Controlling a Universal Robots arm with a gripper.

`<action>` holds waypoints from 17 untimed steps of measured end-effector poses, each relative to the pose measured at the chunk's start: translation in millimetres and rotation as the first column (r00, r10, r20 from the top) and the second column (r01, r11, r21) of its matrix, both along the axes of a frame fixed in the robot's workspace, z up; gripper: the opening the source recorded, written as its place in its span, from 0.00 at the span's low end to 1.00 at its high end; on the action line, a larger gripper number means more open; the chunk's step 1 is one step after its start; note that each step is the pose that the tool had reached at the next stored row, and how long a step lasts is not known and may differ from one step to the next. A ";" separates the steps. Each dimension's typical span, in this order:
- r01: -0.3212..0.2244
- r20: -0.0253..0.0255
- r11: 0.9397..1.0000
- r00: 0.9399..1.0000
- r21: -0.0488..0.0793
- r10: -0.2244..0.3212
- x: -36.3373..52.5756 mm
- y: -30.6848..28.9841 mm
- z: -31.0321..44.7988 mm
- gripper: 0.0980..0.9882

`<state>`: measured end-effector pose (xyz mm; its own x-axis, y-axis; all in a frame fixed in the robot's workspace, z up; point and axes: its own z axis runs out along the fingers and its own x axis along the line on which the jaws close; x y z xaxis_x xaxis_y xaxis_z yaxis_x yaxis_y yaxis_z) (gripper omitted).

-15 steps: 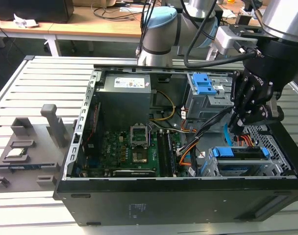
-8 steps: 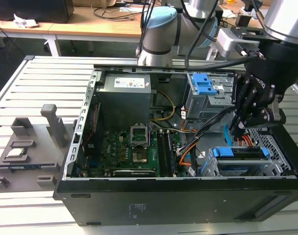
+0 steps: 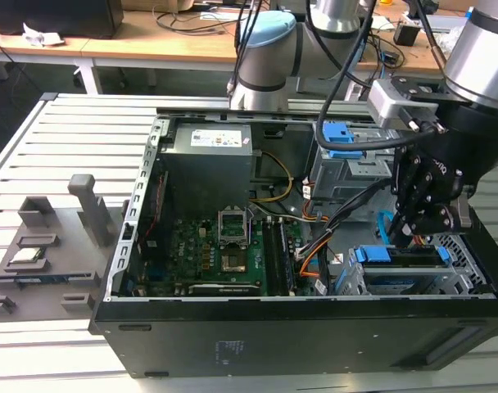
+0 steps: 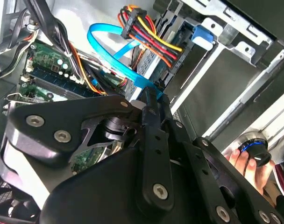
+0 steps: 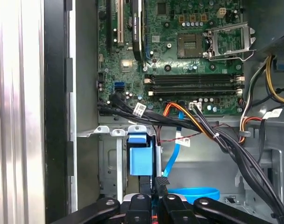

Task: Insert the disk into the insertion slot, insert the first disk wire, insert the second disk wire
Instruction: 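Insert the second disk wire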

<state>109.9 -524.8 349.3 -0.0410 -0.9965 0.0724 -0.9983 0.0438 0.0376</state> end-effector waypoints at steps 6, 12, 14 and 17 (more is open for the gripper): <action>0.000 0.000 1.000 1.000 0.000 0.000 8.0 0.0 -2.8 0.07; 0.000 0.000 1.000 1.000 0.000 0.000 9.1 -2.0 -5.3 0.07; 0.000 0.000 1.000 1.000 0.000 0.000 9.1 -2.6 -5.7 0.07; 0.000 0.000 1.000 1.000 0.000 0.000 9.0 -2.7 -8.7 0.07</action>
